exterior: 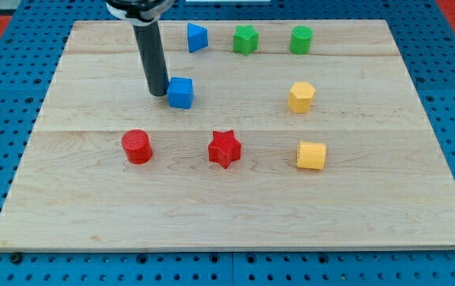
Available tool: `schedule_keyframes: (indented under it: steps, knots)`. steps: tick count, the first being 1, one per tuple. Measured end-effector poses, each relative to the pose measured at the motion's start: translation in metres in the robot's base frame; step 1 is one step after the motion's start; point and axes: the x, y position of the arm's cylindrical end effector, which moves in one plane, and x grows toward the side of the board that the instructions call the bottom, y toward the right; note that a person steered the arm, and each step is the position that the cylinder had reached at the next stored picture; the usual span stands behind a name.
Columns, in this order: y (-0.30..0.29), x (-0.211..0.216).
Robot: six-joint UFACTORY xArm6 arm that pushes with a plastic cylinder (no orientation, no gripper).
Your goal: Move the red circle towards the red star
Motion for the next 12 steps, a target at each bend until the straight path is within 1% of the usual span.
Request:
schedule_keyframes:
  steps: [1,2,3,4,5,6,7,8,9,10,12]
  knots:
    - [-0.009,0.000]
    - [0.007,0.001]
    - [-0.010,0.000]
    - [-0.063,0.031]
    - [-0.100,0.081]
    - [-0.103,0.108]
    - [-0.032,0.113]
    - [-0.007,0.113]
    - [-0.044,0.123]
    - [-0.032,0.166]
    - [-0.017,0.169]
